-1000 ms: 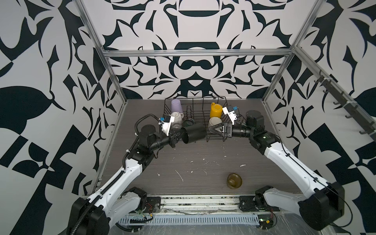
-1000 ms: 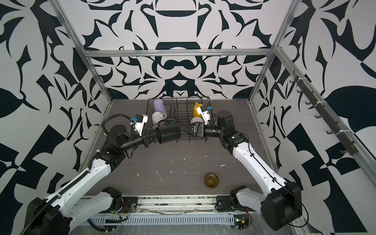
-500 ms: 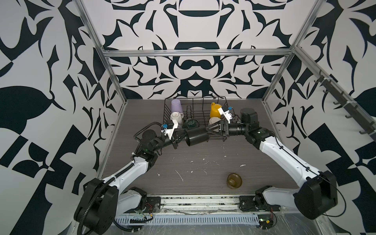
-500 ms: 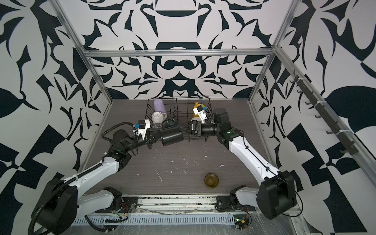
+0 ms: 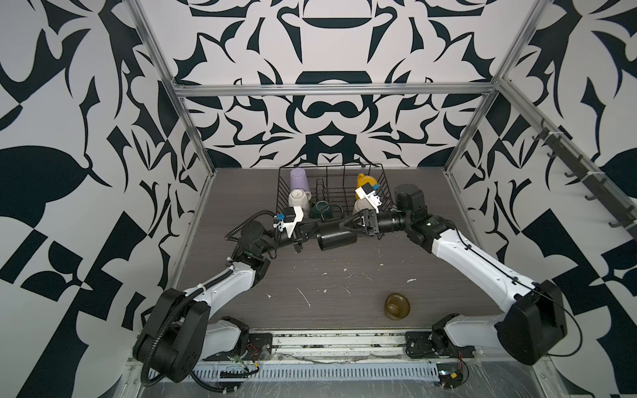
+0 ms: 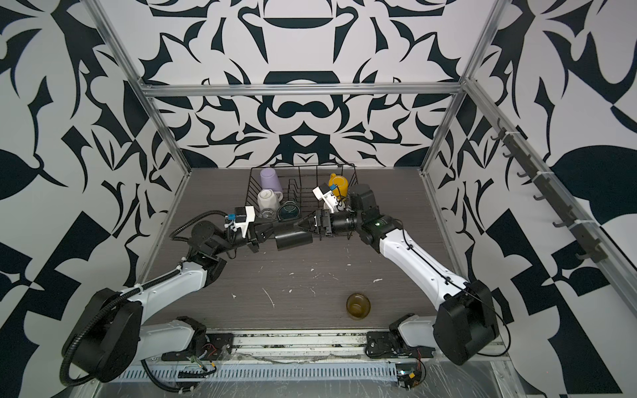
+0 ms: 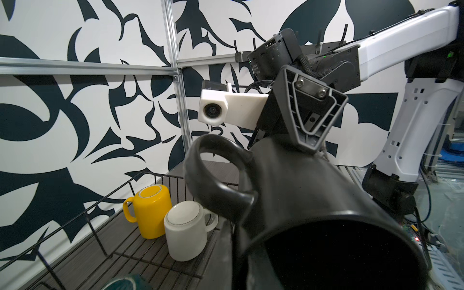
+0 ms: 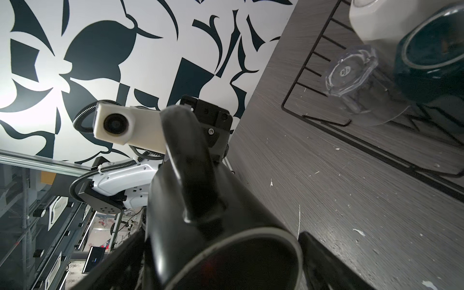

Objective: Load cups into a dish rack
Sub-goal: Place the cup upside down at the dish rack.

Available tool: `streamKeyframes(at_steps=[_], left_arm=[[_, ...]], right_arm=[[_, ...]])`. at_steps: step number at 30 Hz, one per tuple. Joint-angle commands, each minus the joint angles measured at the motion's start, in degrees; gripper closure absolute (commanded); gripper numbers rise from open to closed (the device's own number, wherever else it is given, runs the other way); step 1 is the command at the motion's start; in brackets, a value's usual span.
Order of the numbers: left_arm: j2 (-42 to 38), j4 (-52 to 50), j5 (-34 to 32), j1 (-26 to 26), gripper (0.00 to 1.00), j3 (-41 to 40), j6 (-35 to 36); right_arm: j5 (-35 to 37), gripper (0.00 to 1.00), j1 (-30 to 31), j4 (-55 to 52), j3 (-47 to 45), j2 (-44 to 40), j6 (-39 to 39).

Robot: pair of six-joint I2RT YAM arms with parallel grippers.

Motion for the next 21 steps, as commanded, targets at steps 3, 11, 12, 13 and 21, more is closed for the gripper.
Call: streamKeyframes(at_steps=[3, 11, 12, 13, 21], left_arm=[[-0.11, 9.13, 0.67, 0.24, 1.00, 1.62, -2.01], [0.61, 11.01, -0.88, 0.26, 1.00, 1.70, -2.86], [0.70, 11.10, -0.80, 0.23, 1.00, 1.78, -2.96], [0.74, 11.19, -0.76, 0.27, 1.00, 1.90, -2.95], [0.65, 12.24, -0.37, 0.25, 1.00, 1.92, -4.23]], right_arm=[[0.26, 0.04, 1.84, 1.83, 2.78, 1.11, -0.99], [1.13, 0.08, 5.27, 2.91, 3.56, 3.02, -0.23], [1.15, 0.08, 5.66, 3.04, 3.56, 3.27, -0.20], [1.20, 0.08, 6.03, 3.06, 3.56, 3.41, -0.15], [1.90, 0.01, 6.64, 2.77, 3.29, 3.51, -0.46]])
